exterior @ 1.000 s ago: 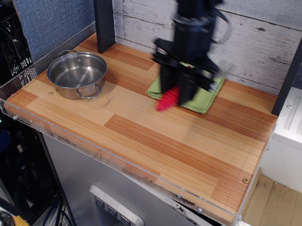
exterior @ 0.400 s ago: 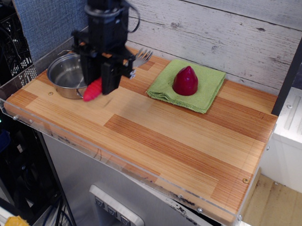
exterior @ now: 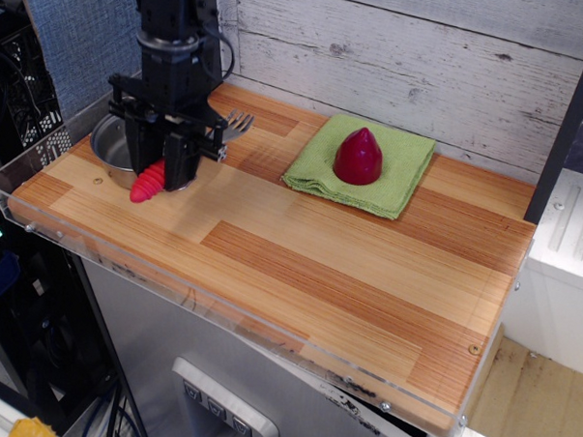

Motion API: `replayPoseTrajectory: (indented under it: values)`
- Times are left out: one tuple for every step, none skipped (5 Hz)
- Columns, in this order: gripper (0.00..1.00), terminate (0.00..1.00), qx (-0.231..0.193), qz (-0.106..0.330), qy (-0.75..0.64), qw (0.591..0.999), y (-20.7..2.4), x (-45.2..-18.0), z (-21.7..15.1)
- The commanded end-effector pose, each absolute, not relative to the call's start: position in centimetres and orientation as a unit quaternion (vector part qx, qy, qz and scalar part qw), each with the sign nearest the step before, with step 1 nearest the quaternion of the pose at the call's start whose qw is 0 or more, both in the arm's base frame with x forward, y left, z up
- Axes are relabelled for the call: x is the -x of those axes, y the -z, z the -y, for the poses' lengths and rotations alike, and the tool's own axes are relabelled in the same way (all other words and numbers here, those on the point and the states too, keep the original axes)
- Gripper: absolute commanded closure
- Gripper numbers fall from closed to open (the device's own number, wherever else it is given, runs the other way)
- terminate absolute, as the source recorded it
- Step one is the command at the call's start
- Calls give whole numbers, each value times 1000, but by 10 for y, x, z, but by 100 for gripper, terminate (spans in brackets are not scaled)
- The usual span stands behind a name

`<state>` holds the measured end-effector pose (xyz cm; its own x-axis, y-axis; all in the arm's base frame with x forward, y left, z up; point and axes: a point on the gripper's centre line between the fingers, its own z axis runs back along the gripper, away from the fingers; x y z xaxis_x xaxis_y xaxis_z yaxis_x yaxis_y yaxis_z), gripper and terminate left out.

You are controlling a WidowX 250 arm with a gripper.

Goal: Move the nife from right side to left side

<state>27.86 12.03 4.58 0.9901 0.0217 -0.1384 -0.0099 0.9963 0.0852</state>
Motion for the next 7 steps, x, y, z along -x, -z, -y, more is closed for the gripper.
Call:
replayPoseTrajectory:
  values:
    - [100,0,-54,-71,-1,996,-42,-284,-117]
    - [100,0,-62,-63,5,996,-50,-287,-111]
    - [100,0,-80,-39,1,996,-72,-288,-108]
    - [100,0,-89,-15,-7,996,-91,-286,-109]
    - [100,0,-85,-16,-5,996,-90,-284,-103]
    - [100,0,-81,-33,4,996,-76,-283,-93]
    - [100,0,-70,-59,3,996,-56,-283,-91]
